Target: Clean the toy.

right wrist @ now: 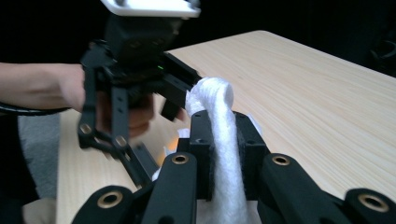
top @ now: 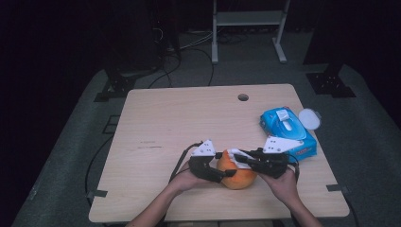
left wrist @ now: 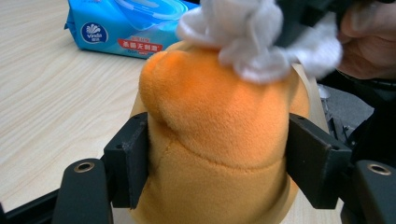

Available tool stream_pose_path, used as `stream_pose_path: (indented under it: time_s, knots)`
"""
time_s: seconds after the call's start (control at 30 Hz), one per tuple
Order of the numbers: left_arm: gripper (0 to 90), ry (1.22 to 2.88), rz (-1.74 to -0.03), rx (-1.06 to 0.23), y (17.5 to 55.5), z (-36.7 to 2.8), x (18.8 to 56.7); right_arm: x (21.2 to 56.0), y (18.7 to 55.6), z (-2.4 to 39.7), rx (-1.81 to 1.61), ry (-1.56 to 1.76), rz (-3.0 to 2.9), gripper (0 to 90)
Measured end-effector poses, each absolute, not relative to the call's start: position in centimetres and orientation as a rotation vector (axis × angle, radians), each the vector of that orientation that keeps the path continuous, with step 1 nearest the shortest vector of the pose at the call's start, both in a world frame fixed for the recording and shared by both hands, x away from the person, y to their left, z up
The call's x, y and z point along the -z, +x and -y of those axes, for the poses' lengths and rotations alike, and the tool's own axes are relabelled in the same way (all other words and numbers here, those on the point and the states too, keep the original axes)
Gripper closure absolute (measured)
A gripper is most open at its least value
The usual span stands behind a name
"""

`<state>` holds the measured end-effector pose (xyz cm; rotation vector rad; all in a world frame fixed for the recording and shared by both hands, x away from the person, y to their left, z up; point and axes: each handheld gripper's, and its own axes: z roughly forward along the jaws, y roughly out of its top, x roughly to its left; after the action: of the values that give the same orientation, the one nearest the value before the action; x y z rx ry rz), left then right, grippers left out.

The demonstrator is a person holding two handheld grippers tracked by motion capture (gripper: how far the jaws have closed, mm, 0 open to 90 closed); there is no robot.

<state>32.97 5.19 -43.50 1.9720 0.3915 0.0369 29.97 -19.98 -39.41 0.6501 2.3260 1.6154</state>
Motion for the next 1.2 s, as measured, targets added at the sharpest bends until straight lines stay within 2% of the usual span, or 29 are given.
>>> stream_pose_path:
  time_s: [0.27, 0.67, 0.87, 1.2]
  knots:
    - [29.5, 1.954, -0.43, -0.024, 33.2, -5.3, 43.6, 40.3, 28.8, 22.6, -1.595, 0.715, -2.287, 79.3]
    - [29.7, 1.925, -0.512, -0.011, 33.7, -5.6, 43.6, 40.0, 28.9, 20.4, -1.602, 0.616, -2.319, 79.2]
    - [29.7, 1.93, -0.502, -0.017, 33.4, -5.2, 43.6, 40.0, 29.1, 21.2, -1.604, 0.655, -2.303, 79.3]
    - [29.3, 1.984, -0.407, -0.081, 31.9, -4.1, 43.1, 39.1, 29.8, 18.6, -1.594, 0.567, -2.32, 79.3]
